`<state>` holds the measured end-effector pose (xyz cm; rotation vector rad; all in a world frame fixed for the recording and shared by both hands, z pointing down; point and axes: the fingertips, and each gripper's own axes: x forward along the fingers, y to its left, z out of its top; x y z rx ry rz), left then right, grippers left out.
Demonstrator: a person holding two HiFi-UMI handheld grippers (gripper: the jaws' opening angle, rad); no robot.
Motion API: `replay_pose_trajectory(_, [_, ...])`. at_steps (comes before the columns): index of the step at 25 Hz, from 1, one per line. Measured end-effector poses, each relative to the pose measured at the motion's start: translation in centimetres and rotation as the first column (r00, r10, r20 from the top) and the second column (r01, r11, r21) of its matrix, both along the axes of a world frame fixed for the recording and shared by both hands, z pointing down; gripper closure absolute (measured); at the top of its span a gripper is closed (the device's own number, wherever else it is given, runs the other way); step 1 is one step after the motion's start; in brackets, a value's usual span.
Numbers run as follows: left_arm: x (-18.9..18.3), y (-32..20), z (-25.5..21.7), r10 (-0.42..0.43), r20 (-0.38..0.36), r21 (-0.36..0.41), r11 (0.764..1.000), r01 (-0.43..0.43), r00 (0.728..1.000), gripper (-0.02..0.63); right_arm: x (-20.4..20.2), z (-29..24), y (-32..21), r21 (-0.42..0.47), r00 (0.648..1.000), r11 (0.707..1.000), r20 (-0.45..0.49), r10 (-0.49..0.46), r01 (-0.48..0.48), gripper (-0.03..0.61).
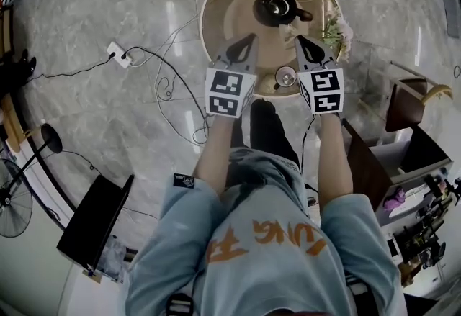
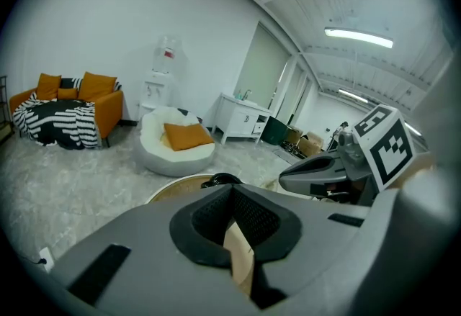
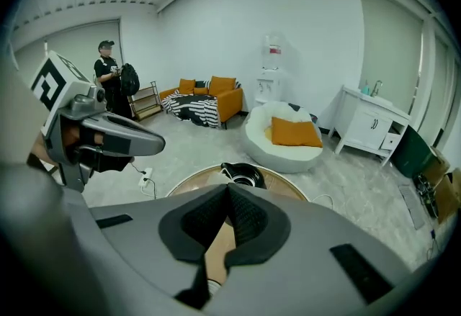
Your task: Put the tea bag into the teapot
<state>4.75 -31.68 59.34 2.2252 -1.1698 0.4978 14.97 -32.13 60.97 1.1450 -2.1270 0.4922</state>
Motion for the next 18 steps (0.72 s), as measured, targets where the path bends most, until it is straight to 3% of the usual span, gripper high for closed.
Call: replay_pose_trajectory(18, [-1.6,-3.4,4.4,-0.076,0.033,-0.057,0.995,0.078,0.997,0.589,-1.7,4.4,-7.0,-0.031,0.994,0.998,-0.093,-0.058,0.055,0.565])
